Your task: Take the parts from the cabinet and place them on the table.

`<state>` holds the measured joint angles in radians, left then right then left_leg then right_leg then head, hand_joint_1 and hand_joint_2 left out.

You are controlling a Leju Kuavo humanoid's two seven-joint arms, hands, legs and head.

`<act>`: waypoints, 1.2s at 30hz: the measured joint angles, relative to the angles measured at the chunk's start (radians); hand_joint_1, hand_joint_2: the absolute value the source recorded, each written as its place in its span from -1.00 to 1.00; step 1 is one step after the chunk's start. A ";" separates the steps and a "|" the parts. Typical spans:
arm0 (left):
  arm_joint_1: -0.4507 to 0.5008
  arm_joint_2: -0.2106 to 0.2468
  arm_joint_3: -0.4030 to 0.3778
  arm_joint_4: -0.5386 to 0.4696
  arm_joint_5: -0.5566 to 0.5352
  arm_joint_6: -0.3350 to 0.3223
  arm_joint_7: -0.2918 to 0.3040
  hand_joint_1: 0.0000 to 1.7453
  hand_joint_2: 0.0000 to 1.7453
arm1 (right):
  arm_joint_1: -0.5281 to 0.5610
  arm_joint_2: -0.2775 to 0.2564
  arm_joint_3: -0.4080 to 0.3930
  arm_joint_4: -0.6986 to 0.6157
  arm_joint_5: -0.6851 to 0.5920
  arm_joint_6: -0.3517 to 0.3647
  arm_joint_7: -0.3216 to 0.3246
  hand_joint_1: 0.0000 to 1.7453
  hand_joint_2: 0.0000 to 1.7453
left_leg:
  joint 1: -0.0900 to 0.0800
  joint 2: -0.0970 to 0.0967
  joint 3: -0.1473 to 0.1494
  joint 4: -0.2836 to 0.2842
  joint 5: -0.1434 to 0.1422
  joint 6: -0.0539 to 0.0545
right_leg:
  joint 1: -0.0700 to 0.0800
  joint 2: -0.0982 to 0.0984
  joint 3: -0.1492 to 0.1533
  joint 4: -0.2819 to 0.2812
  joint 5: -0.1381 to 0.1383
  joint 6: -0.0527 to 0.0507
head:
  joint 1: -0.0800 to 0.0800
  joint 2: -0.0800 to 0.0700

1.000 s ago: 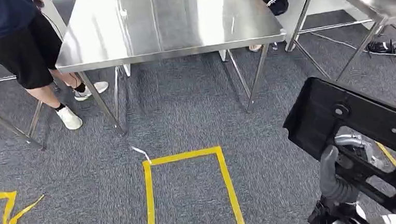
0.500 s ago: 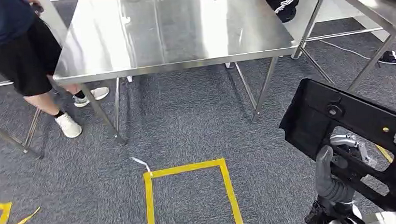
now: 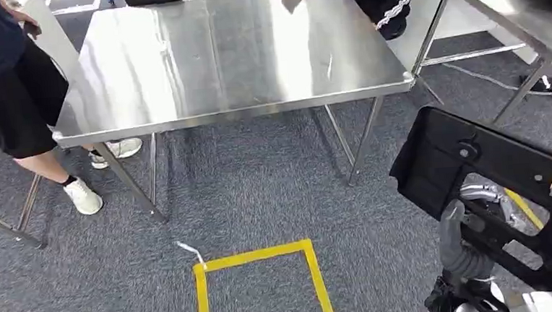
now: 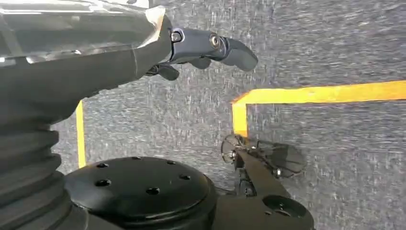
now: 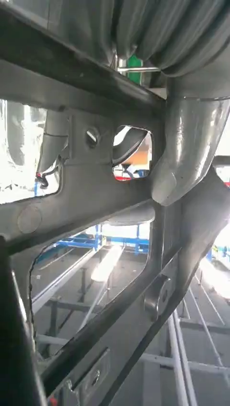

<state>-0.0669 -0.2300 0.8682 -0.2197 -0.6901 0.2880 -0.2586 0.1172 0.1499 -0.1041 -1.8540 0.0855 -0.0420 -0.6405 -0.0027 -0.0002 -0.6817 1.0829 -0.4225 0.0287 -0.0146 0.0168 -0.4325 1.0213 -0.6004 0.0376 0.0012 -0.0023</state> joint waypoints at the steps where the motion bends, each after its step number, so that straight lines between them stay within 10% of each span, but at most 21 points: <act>1: -0.001 0.000 0.000 0.000 0.000 0.000 0.000 -1.00 1.00 | 0.000 0.000 0.000 0.001 0.000 0.000 -0.001 1.00 1.00 | -0.001 -0.001 0.007 -0.008 -0.009 0.008 | -0.002 0.000 0.006 0.013 0.014 0.017 | -0.002 0.000; 3: 0.000 -0.003 0.000 0.000 0.000 0.000 0.000 -1.00 1.00 | -0.002 0.000 0.000 0.001 0.000 -0.001 -0.002 1.00 1.00 | 0.002 -0.006 0.044 -0.027 -0.019 0.022 | -0.004 -0.005 -0.022 0.072 0.027 0.024 | 0.002 0.000; 5: 0.001 -0.003 0.001 -0.001 0.000 0.002 -0.002 -1.00 1.00 | -0.005 0.000 0.000 0.000 0.000 -0.002 -0.004 1.00 1.00 | 0.003 -0.005 0.064 -0.033 -0.034 0.035 | -0.001 -0.006 -0.117 0.203 0.025 0.021 | 0.007 0.000; 9: 0.007 -0.003 0.001 -0.001 -0.002 0.003 -0.003 -1.00 1.00 | 0.006 0.000 -0.001 0.001 0.006 -0.003 -0.004 1.00 1.00 | 0.002 -0.015 0.117 -0.033 -0.082 0.037 | -0.002 -0.006 -0.250 0.265 -0.083 0.003 | 0.009 0.000; 11: 0.009 -0.003 0.001 -0.001 -0.002 0.003 -0.006 -1.00 1.00 | 0.009 0.000 -0.002 0.002 0.009 -0.003 -0.005 1.00 1.00 | 0.002 -0.016 0.154 -0.033 -0.109 0.033 | -0.005 -0.008 -0.239 0.145 -0.019 0.028 | 0.010 0.000; 13: 0.012 -0.003 0.001 0.000 -0.004 0.001 -0.007 -1.00 1.00 | 0.020 0.000 -0.002 0.003 0.012 -0.005 -0.006 1.00 1.00 | 0.000 -0.016 0.184 -0.030 -0.141 0.024 | -0.005 -0.022 -0.226 0.045 0.149 0.062 | 0.008 0.000; 17: 0.011 -0.004 0.001 -0.002 -0.011 -0.001 -0.016 -1.00 1.00 | 0.027 0.005 -0.005 -0.003 0.017 -0.009 -0.006 1.00 1.00 | 0.000 -0.012 0.224 -0.023 -0.140 0.000 | -0.001 -0.020 -0.159 0.022 0.142 -0.003 | 0.008 0.000; 20: 0.002 -0.008 0.001 -0.002 -0.013 -0.003 -0.019 -1.00 1.00 | 0.030 0.016 -0.004 -0.017 0.029 -0.010 -0.006 1.00 1.00 | 0.005 -0.005 0.117 0.151 -0.118 -0.014 | -0.008 -0.020 -0.120 0.009 0.120 -0.033 | 0.000 0.000; 22: 0.002 -0.008 0.001 -0.002 -0.014 -0.003 -0.019 -1.00 1.00 | 0.035 0.023 -0.004 -0.018 0.035 -0.011 -0.003 1.00 1.00 | 0.008 -0.005 0.023 0.236 -0.196 -0.023 | -0.008 -0.017 -0.106 0.007 0.102 -0.038 | 0.001 0.000; 23: 0.006 -0.008 0.002 -0.002 -0.011 -0.003 -0.021 -1.00 1.00 | 0.038 0.025 -0.004 -0.018 0.037 -0.011 0.000 1.00 1.00 | 0.009 -0.004 -0.005 0.246 -0.231 -0.027 | -0.009 -0.014 -0.095 0.005 0.094 -0.038 | 0.000 0.000; 25: 0.003 -0.008 0.002 -0.003 -0.012 0.000 -0.023 -1.00 1.00 | 0.038 0.029 -0.004 -0.018 0.042 -0.011 0.003 1.00 1.00 | 0.012 -0.003 -0.021 0.189 -0.215 -0.031 | -0.012 -0.009 -0.076 0.005 0.071 -0.033 | 0.000 0.000; 28: 0.005 -0.009 0.002 -0.002 -0.012 0.003 -0.023 -1.00 1.00 | 0.037 0.034 -0.002 -0.020 0.043 -0.011 0.004 1.00 1.00 | 0.011 0.003 0.041 -0.015 -0.036 -0.016 | -0.014 -0.008 -0.034 0.003 0.040 -0.020 | -0.002 0.000; 30: 0.004 -0.009 0.002 -0.003 -0.012 0.003 -0.023 -1.00 1.00 | 0.036 0.036 -0.002 -0.021 0.044 -0.011 0.005 1.00 1.00 | 0.001 -0.003 0.048 0.003 -0.119 -0.005 | -0.008 -0.004 -0.020 -0.005 0.015 -0.001 | -0.002 0.000; 32: 0.005 -0.010 0.002 -0.004 -0.012 0.005 -0.023 -1.00 1.00 | 0.038 0.037 -0.002 -0.025 0.044 -0.011 0.006 1.00 1.00 | 0.000 -0.008 0.062 -0.017 -0.112 0.012 | -0.004 -0.004 -0.002 0.015 0.048 0.027 | -0.002 0.000; 34: 0.012 -0.011 0.003 -0.005 -0.012 0.005 -0.023 -1.00 1.00 | 0.037 0.037 -0.002 -0.025 0.044 -0.011 0.008 1.00 1.00 | 0.005 -0.003 0.109 -0.035 -0.064 0.032 | -0.004 -0.009 -0.011 0.066 0.035 0.030 | 0.004 0.000; 36: 0.011 -0.012 0.004 -0.005 -0.012 0.005 -0.023 -1.00 1.00 | 0.034 0.037 -0.002 -0.025 0.045 -0.010 0.007 1.00 1.00 | 0.005 -0.003 0.129 -0.040 -0.073 0.040 | -0.006 -0.010 -0.101 0.200 0.022 0.028 | 0.006 0.000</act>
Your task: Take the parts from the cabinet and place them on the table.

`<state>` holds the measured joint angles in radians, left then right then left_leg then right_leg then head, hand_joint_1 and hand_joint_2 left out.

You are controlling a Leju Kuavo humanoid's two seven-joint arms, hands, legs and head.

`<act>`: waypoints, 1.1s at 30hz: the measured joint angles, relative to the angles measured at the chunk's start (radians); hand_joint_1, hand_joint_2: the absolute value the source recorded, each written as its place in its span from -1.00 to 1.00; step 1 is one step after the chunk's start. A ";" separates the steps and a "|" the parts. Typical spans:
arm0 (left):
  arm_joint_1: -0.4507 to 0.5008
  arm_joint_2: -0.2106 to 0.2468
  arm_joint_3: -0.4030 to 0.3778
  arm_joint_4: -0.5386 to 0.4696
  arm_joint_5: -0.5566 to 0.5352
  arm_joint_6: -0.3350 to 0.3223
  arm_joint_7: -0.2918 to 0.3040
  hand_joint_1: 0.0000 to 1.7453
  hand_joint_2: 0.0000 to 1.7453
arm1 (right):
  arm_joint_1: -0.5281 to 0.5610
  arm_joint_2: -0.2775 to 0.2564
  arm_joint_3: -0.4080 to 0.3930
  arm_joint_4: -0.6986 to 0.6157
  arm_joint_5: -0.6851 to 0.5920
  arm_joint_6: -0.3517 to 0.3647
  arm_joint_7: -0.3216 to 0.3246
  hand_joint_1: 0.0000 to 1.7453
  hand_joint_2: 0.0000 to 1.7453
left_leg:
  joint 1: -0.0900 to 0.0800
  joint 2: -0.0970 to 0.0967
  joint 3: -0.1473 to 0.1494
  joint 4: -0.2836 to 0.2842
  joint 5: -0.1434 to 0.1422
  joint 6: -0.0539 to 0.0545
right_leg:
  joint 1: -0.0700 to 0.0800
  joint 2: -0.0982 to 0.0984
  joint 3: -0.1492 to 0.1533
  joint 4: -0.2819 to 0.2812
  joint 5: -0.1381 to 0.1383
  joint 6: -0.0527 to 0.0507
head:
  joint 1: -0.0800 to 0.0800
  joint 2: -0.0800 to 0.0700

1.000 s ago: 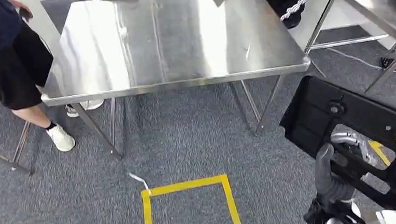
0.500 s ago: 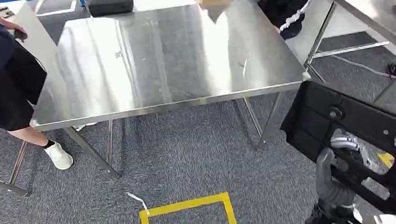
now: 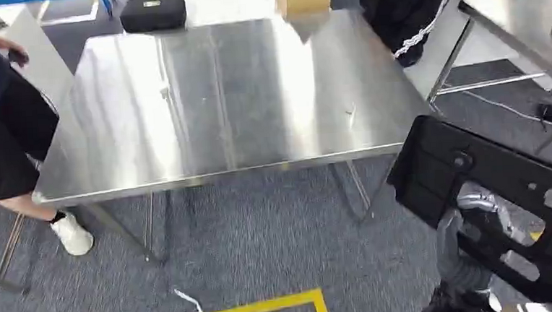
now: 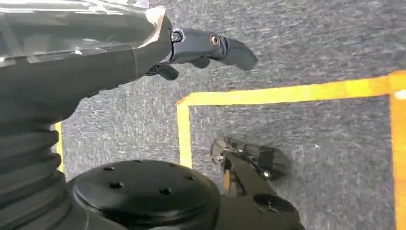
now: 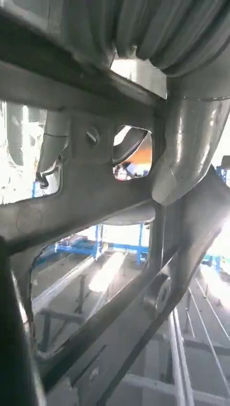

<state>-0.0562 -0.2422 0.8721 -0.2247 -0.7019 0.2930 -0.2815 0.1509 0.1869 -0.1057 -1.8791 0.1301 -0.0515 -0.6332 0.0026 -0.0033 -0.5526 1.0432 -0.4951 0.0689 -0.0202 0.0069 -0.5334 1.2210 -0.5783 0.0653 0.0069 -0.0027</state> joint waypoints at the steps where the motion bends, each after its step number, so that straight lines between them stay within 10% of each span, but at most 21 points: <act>1: 0.000 -0.001 0.000 0.000 0.001 0.001 0.000 -1.00 1.00 | 0.001 0.000 0.000 0.000 0.002 0.001 0.002 1.00 1.00 | 0.000 -0.001 0.009 -0.007 -0.006 0.001 | 0.000 0.000 -0.052 0.052 -0.028 -0.008 | 0.001 0.000; 3: 0.004 -0.003 0.001 0.000 0.002 0.005 -0.001 -1.00 1.00 | 0.001 0.000 -0.001 0.000 0.004 0.003 0.003 1.00 1.00 | -0.002 -0.009 0.033 -0.020 -0.021 0.000 | 0.001 0.000 -0.126 0.070 -0.115 -0.022 | 0.000 0.000; 5: 0.006 -0.003 0.003 0.000 0.002 0.008 -0.002 -1.00 1.00 | 0.001 -0.002 -0.001 0.003 0.004 0.005 0.005 1.00 1.00 | -0.002 -0.017 0.062 -0.022 -0.045 -0.003 | 0.001 0.000 -0.144 -0.018 -0.106 -0.009 | 0.001 0.000; 6: 0.007 -0.003 0.005 0.000 0.002 0.010 -0.004 -1.00 1.00 | 0.001 -0.002 -0.001 0.006 0.005 0.005 0.005 1.00 1.00 | -0.002 -0.018 0.079 -0.022 -0.061 -0.005 | 0.000 -0.001 -0.143 -0.089 -0.045 0.010 | 0.003 0.000; 8: 0.011 -0.006 0.012 -0.001 0.003 0.013 -0.007 -1.00 1.00 | 0.005 -0.003 -0.001 0.013 0.005 0.005 0.005 1.00 1.00 | -0.006 -0.020 0.104 -0.019 -0.094 -0.014 | 0.004 -0.012 -0.137 -0.182 0.167 0.035 | -0.002 0.000; 9: 0.011 -0.006 0.013 -0.002 0.003 0.015 -0.006 -1.00 1.00 | 0.004 -0.003 0.000 0.015 0.005 0.005 0.007 1.00 1.00 | -0.004 -0.022 0.104 -0.028 -0.104 -0.023 | 0.013 -0.016 -0.124 -0.178 0.160 0.003 | 0.000 0.000; 11: 0.008 -0.008 0.013 -0.002 0.003 0.019 -0.008 -1.00 1.00 | -0.001 -0.004 -0.001 0.012 0.004 0.006 0.006 1.00 1.00 | -0.002 -0.016 0.131 -0.015 -0.091 -0.035 | 0.013 -0.007 -0.100 -0.189 0.150 -0.026 | -0.005 0.000; 15: -0.006 -0.016 0.015 -0.003 0.005 0.019 -0.013 -1.00 1.00 | -0.013 0.002 0.003 0.012 0.004 0.008 0.005 1.00 1.00 | 0.002 -0.006 -0.016 0.209 -0.065 -0.053 | 0.000 -0.005 -0.036 -0.200 0.108 -0.060 | -0.012 0.000; 17: -0.002 -0.016 0.021 -0.003 0.013 0.022 -0.013 -1.00 1.00 | -0.013 0.004 0.003 0.017 0.004 0.009 0.005 1.00 1.00 | 0.006 -0.004 -0.118 0.284 -0.168 -0.061 | -0.002 -0.003 -0.007 -0.200 0.080 -0.060 | -0.013 0.000; 19: -0.003 -0.016 0.026 -0.005 0.016 0.024 -0.018 -1.00 1.00 | -0.014 0.004 0.003 0.021 0.004 0.010 0.005 1.00 1.00 | 0.007 -0.002 -0.165 0.257 -0.212 -0.066 | -0.006 0.004 0.029 -0.200 0.050 -0.055 | -0.013 0.000; 21: -0.003 -0.019 0.027 -0.005 0.016 0.026 -0.019 -1.00 1.00 | -0.015 0.005 0.003 0.025 0.004 0.010 0.005 1.00 1.00 | 0.008 0.001 -0.165 0.164 -0.154 -0.065 | -0.013 0.005 0.066 -0.200 0.020 -0.048 | -0.013 0.000; 23: 0.001 -0.021 0.030 -0.004 0.018 0.026 -0.019 -1.00 1.00 | -0.018 0.007 0.003 0.027 0.004 0.011 0.005 1.00 1.00 | 0.008 0.008 -0.170 0.041 0.068 -0.061 | -0.010 0.005 0.094 -0.198 -0.013 -0.035 | -0.017 0.000; 26: -0.005 -0.025 0.034 -0.005 0.015 0.024 -0.025 -1.00 1.00 | -0.016 0.007 0.004 0.031 0.006 0.014 0.004 1.00 1.00 | 0.001 0.008 -0.143 0.028 0.080 -0.034 | -0.003 0.008 0.130 -0.216 -0.023 -0.003 | -0.013 0.000; 28: -0.006 -0.027 0.034 -0.006 0.006 0.034 -0.033 -1.00 1.00 | -0.021 0.005 0.006 0.031 0.008 0.020 0.001 1.00 1.00 | 0.003 0.007 -0.118 0.014 0.078 -0.019 | -0.003 0.007 0.093 -0.157 0.009 0.016 | -0.012 0.000; 30: -0.006 -0.027 0.035 -0.006 0.000 0.061 -0.040 -1.00 1.00 | -0.021 0.000 0.016 0.032 0.011 0.030 0.000 1.00 1.00 | 0.002 0.004 -0.090 -0.004 0.064 -0.004 | -0.003 0.001 -0.014 0.004 0.041 0.017 | -0.011 0.000; 33: -0.007 -0.026 0.035 -0.008 -0.020 0.073 -0.045 -1.00 1.00 | -0.037 -0.009 0.064 0.045 0.049 0.043 0.012 1.00 1.00 | -0.002 -0.007 -0.048 -0.017 0.037 0.002 | 0.002 0.001 -0.133 0.092 -0.080 -0.011 | -0.010 0.000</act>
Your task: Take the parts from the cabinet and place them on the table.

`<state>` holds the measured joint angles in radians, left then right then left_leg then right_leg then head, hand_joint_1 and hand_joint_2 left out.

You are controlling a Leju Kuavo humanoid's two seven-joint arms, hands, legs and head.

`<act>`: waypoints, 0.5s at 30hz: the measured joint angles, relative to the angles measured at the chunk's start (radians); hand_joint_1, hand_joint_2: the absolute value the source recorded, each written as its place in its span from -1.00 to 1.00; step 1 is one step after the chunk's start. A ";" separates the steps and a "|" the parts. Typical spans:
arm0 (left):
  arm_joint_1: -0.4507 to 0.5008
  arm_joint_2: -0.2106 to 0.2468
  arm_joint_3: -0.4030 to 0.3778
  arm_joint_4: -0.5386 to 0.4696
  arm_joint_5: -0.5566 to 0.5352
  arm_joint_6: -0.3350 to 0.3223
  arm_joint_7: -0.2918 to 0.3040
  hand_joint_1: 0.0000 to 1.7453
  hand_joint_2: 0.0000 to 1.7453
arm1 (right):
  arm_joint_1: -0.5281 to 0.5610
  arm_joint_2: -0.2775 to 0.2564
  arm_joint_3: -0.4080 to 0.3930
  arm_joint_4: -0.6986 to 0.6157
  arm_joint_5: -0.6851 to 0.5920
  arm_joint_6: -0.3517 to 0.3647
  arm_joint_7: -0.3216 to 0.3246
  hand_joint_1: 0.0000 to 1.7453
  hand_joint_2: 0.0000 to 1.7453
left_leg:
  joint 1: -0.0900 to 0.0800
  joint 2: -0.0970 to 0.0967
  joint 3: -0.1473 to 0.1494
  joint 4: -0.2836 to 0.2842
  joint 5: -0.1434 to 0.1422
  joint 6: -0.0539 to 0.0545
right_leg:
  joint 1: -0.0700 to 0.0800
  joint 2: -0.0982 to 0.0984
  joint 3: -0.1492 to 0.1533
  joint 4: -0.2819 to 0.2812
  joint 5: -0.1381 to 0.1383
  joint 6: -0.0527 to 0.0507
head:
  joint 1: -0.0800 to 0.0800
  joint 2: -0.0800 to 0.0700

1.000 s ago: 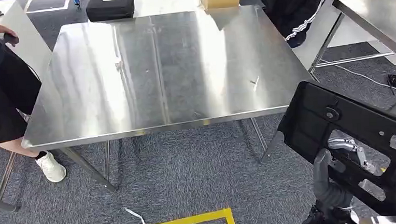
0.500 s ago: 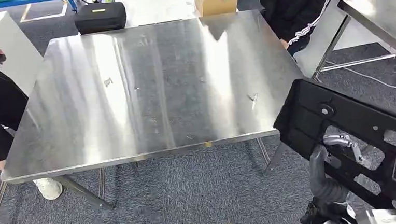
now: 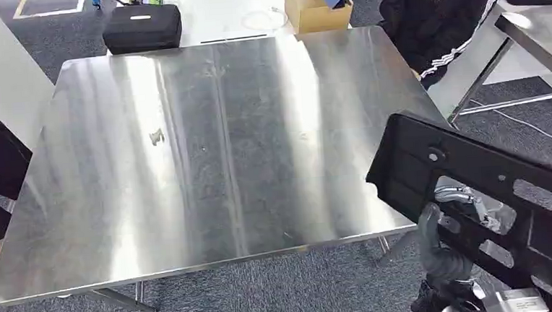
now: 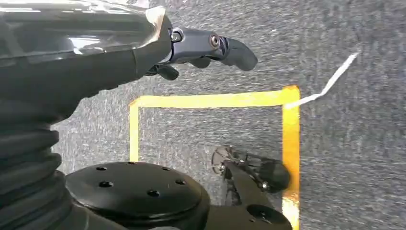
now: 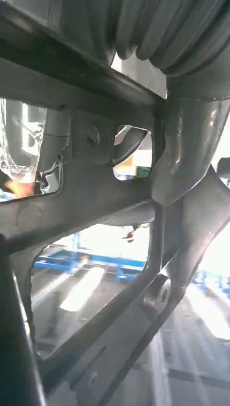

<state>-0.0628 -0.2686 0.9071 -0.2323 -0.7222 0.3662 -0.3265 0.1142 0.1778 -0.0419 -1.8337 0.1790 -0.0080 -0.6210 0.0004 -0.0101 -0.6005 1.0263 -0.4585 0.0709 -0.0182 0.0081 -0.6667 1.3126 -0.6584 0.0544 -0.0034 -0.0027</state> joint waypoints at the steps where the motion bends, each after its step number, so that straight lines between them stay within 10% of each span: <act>1: 0.000 0.000 0.000 0.000 -0.005 0.001 0.000 -1.00 1.00 | -0.018 -0.003 0.028 0.016 0.018 0.000 0.012 1.00 1.00 | -0.001 -0.002 0.016 0.000 -0.012 0.000 | 0.000 0.000 -0.015 -0.020 -0.028 0.002 | 0.000 0.000; 3: -0.003 0.000 0.000 0.000 -0.011 0.003 -0.002 -1.00 1.00 | -0.059 -0.009 0.096 0.062 0.045 -0.007 0.028 1.00 1.00 | -0.005 -0.004 0.054 0.000 -0.038 0.000 | 0.000 0.000 -0.007 -0.136 0.013 0.022 | 0.000 0.000; 5: -0.005 -0.001 0.000 0.000 -0.013 0.003 -0.003 -1.00 1.00 | -0.077 -0.017 0.144 0.094 0.057 -0.006 0.035 1.00 1.00 | -0.006 -0.008 0.067 -0.003 -0.060 -0.003 | 0.005 0.000 0.020 -0.268 0.175 0.040 | 0.000 0.000; 6: -0.006 -0.001 0.000 0.001 -0.013 0.003 -0.004 -1.00 1.00 | -0.096 -0.019 0.164 0.119 0.064 0.000 0.045 1.00 1.00 | -0.010 -0.013 0.092 0.002 -0.073 -0.009 | 0.006 -0.005 0.021 -0.283 0.199 0.030 | -0.003 0.000; 9: -0.006 -0.001 0.000 0.001 -0.016 0.000 -0.003 -1.00 1.00 | -0.199 -0.022 0.232 0.209 0.099 0.013 0.082 1.00 1.00 | -0.013 -0.004 0.097 0.000 -0.081 -0.024 | 0.013 -0.003 0.056 -0.292 0.242 -0.019 | 0.003 0.000; 10: -0.008 -0.001 0.000 0.002 -0.019 -0.001 0.000 -1.00 1.00 | -0.241 -0.017 0.272 0.276 0.118 0.015 0.093 1.00 1.00 | -0.013 0.001 0.111 -0.010 -0.091 -0.002 | 0.010 0.002 0.055 -0.294 0.241 -0.011 | -0.006 0.000; 15: -0.017 0.000 -0.001 0.007 -0.022 -0.018 0.010 -1.00 1.00 | -0.442 0.005 0.407 0.554 0.172 -0.007 0.126 1.00 1.00 | -0.008 0.005 0.120 -0.030 -0.093 -0.004 | 0.015 0.005 0.054 -0.293 0.234 -0.022 | -0.007 0.000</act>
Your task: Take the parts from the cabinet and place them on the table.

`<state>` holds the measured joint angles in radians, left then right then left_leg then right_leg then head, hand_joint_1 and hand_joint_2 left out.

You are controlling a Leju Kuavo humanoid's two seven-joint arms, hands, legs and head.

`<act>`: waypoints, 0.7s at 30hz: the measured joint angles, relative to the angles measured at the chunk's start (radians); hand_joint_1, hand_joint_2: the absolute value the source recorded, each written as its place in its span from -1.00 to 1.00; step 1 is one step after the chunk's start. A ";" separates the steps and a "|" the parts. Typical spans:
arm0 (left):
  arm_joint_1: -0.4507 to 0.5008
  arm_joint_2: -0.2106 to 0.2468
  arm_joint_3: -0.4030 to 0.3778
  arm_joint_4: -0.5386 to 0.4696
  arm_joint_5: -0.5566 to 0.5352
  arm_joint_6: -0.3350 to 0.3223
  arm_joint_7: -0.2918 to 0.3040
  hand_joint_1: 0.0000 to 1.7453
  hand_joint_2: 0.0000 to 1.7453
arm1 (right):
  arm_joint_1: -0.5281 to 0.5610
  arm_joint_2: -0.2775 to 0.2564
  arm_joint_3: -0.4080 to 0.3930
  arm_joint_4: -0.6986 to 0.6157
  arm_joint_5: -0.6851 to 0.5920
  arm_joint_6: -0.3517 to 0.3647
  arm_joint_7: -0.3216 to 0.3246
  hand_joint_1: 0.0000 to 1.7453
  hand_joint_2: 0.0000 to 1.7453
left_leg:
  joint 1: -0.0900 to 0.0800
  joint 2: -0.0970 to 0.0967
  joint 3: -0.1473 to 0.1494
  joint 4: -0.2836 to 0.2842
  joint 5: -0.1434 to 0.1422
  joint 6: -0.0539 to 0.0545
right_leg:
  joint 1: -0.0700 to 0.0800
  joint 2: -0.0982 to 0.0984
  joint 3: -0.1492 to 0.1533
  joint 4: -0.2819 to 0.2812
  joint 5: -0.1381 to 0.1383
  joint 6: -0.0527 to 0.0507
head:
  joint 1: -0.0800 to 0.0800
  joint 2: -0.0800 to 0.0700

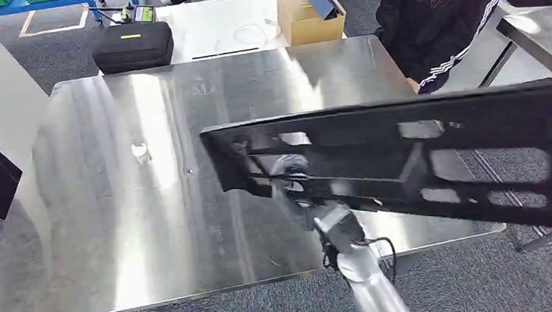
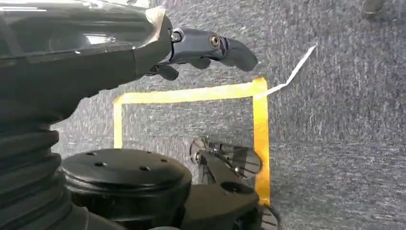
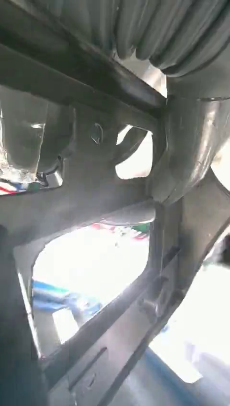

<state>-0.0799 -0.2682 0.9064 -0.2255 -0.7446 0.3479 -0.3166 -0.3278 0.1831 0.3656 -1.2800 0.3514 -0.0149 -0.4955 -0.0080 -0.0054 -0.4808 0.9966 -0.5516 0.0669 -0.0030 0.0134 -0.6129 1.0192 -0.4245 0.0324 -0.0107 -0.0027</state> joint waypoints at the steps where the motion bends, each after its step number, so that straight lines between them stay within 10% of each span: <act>1: 0.000 0.001 0.000 0.000 -0.002 -0.006 0.000 -1.00 1.00 | -0.038 0.006 0.024 0.058 0.008 -0.010 0.004 1.00 1.00 | 0.000 0.000 0.001 -0.002 0.000 -0.002 | 0.000 -0.001 0.000 0.000 -0.002 -0.003 | 0.000 0.000; 7: 0.000 0.043 -0.023 0.006 -0.039 -0.077 0.029 -1.00 1.00 | -0.219 0.061 0.110 0.355 0.062 -0.061 0.061 1.00 1.00 | 0.002 0.000 0.004 -0.010 0.000 -0.021 | 0.003 0.000 0.001 0.000 -0.004 -0.007 | 0.001 0.000; 21: 0.003 0.108 -0.040 0.009 -0.069 -0.123 0.061 -1.00 1.00 | -0.434 0.157 0.180 0.735 0.126 -0.149 0.195 1.00 1.00 | 0.001 -0.001 0.005 -0.010 0.001 -0.025 | 0.002 -0.001 0.003 -0.001 -0.004 -0.007 | 0.001 0.000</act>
<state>-0.0774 -0.1598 0.8659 -0.2163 -0.8132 0.2251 -0.2552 -0.7616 0.3403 0.5458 -0.5445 0.4769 -0.1639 -0.3007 -0.0069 -0.0061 -0.4758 0.9869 -0.5505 0.0415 -0.0009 0.0122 -0.6096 1.0184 -0.4284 0.0253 -0.0099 -0.0027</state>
